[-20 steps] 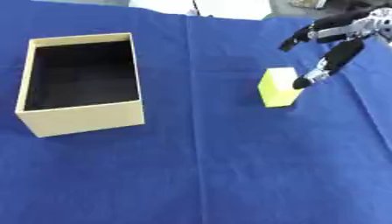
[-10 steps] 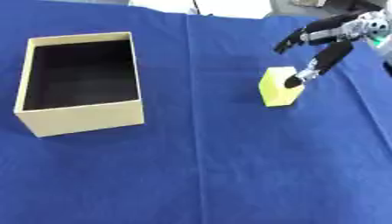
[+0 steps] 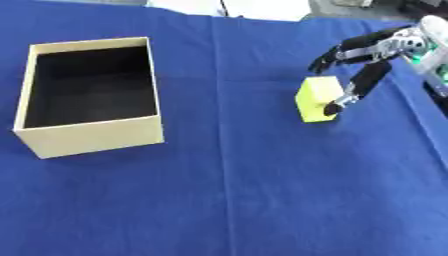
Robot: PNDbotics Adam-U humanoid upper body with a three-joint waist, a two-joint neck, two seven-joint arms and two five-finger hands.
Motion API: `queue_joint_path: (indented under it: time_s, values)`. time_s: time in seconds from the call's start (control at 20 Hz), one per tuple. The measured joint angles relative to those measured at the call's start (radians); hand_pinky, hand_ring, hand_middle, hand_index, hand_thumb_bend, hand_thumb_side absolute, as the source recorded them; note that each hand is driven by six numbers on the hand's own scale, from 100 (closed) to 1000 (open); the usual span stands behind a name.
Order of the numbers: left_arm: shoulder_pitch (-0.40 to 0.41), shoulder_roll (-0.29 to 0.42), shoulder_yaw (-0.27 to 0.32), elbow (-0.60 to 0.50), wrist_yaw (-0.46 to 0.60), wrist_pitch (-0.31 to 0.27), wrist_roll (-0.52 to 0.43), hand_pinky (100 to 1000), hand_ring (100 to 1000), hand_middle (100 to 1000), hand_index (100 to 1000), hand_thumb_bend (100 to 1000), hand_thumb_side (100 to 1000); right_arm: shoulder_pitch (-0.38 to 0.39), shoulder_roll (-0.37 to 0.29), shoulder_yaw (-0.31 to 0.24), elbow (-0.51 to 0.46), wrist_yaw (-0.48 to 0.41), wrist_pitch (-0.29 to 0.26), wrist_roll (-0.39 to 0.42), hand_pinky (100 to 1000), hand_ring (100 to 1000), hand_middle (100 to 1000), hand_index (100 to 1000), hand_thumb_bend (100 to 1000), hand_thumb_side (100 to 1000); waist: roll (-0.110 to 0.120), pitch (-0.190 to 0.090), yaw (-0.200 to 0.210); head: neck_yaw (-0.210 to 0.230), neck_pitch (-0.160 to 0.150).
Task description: Pick up objects on the table and place them in the box.
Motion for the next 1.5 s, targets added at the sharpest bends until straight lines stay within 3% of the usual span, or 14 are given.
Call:
queue_joint_path:
  time_s: [0.3, 0.55, 0.7, 0.8, 0.9, 0.95, 1.25, 1.5]
  values:
    - [0.000, -0.001, 0.000, 0.000, 0.000, 0.002, -0.002, 901, 656, 604, 655, 264, 814, -0.002, 0.011, 0.007, 0.000, 0.001, -0.001, -0.041, 770, 859, 781, 952, 658, 456, 0.000, 0.001, 0.000, 0.000, 0.000]
    - [0.000, -0.001, 0.000, 0.000, 0.000, 0.002, -0.003, 900, 655, 604, 654, 266, 814, -0.002, 0.014, 0.011, 0.000, -0.009, 0.023, -0.077, 704, 815, 748, 827, 498, 474, 0.000, 0.001, 0.000, 0.000, -0.001]
    - [0.000, -0.001, 0.000, 0.000, 0.000, 0.002, -0.003, 900, 655, 604, 654, 267, 815, -0.001, 0.014, 0.007, -0.002, -0.028, 0.047, -0.105, 673, 795, 741, 756, 408, 440, 0.001, 0.001, 0.000, 0.000, -0.001]
    - [0.000, -0.001, 0.000, 0.000, 0.000, 0.003, -0.005, 899, 655, 603, 653, 267, 814, 0.003, 0.013, 0.003, -0.011, -0.038, 0.062, -0.121, 659, 785, 731, 734, 361, 374, 0.001, 0.001, 0.000, 0.000, -0.001]
    - [0.000, -0.001, 0.000, 0.000, 0.000, 0.003, -0.006, 898, 656, 603, 653, 267, 813, 0.004, 0.013, -0.001, -0.023, -0.048, 0.075, -0.134, 630, 766, 714, 678, 337, 222, 0.001, 0.001, 0.000, 0.000, -0.001]
    - [0.000, -0.001, 0.000, 0.000, 0.000, 0.003, -0.007, 898, 656, 603, 653, 267, 813, 0.004, 0.013, -0.001, -0.027, -0.051, 0.081, -0.141, 603, 747, 690, 653, 280, 104, 0.001, 0.000, 0.000, 0.000, -0.001]
    - [-0.001, -0.001, 0.000, 0.000, 0.000, 0.003, -0.010, 896, 655, 601, 651, 263, 809, 0.004, 0.013, -0.009, -0.032, -0.063, 0.129, -0.170, 588, 734, 675, 623, 225, 100, 0.001, -0.004, -0.001, 0.000, -0.001]
    - [-0.001, -0.001, 0.000, 0.000, 0.000, 0.003, -0.010, 895, 655, 601, 651, 264, 809, -0.011, 0.013, -0.027, -0.064, -0.082, 0.151, -0.183, 589, 731, 675, 627, 229, 100, 0.001, -0.009, -0.001, 0.000, -0.001]
